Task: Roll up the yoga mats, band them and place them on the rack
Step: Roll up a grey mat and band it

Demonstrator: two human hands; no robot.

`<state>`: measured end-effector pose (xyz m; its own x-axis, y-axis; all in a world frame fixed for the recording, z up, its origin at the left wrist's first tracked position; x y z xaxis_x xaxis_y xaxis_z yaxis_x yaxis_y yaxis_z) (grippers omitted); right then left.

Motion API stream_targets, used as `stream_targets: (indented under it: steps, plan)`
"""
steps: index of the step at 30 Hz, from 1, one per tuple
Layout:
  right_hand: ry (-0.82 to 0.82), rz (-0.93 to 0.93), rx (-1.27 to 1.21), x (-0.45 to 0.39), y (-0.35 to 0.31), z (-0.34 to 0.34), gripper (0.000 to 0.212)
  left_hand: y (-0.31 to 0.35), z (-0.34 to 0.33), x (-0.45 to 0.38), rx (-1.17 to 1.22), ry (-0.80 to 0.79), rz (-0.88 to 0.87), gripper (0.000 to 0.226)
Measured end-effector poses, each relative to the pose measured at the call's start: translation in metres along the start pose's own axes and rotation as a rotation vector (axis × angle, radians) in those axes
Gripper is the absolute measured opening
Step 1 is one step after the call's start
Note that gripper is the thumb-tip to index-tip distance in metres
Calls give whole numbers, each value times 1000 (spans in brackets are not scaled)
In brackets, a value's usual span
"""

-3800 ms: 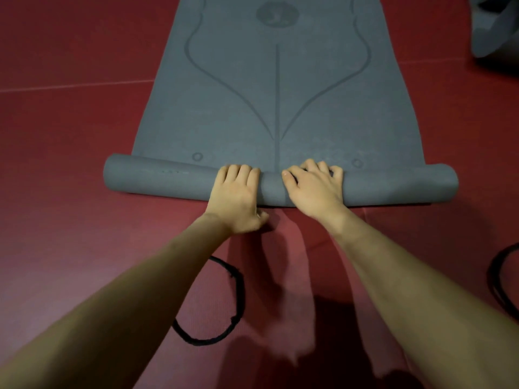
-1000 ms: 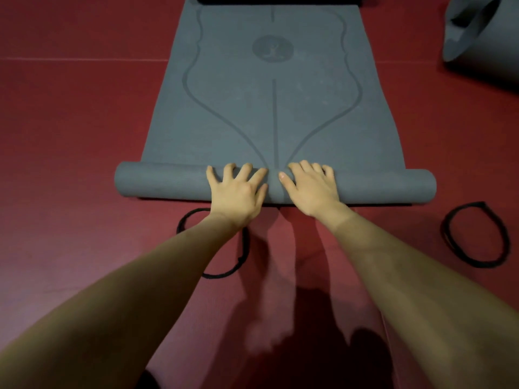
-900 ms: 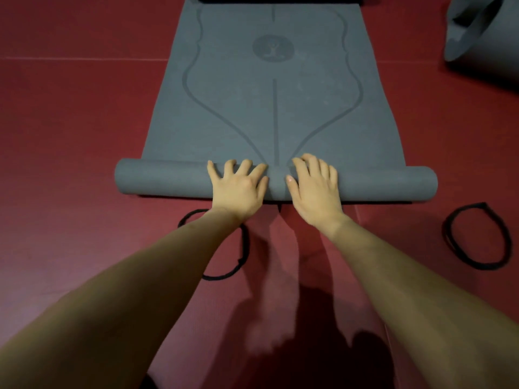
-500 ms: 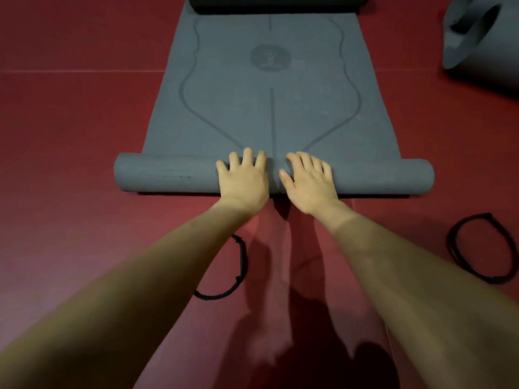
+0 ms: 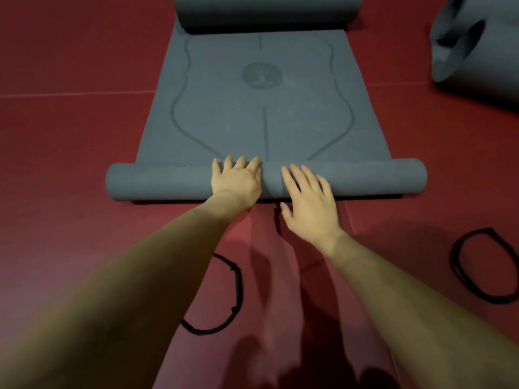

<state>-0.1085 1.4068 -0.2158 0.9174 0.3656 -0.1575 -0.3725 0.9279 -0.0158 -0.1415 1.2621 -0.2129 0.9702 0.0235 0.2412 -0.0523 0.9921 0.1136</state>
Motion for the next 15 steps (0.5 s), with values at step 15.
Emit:
stream_targets:
  steps: [15]
  plan:
    - [-177, -1, 177, -62, -1, -12, 100, -7, 7, -43, -348, 4, -226, 105]
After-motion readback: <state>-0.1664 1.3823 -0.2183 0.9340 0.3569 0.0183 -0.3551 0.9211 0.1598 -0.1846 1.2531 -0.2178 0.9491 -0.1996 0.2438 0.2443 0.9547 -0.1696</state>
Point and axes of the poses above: each hand's wrist, its own x-axis away from the middle knuckle, its own z-axis out of the back of the hand, y = z × x, the point moved 6 cm from there along -x, towards the middle knuckle, and after that the axes turned 2 degrees about -x, right-handed, at the moved point
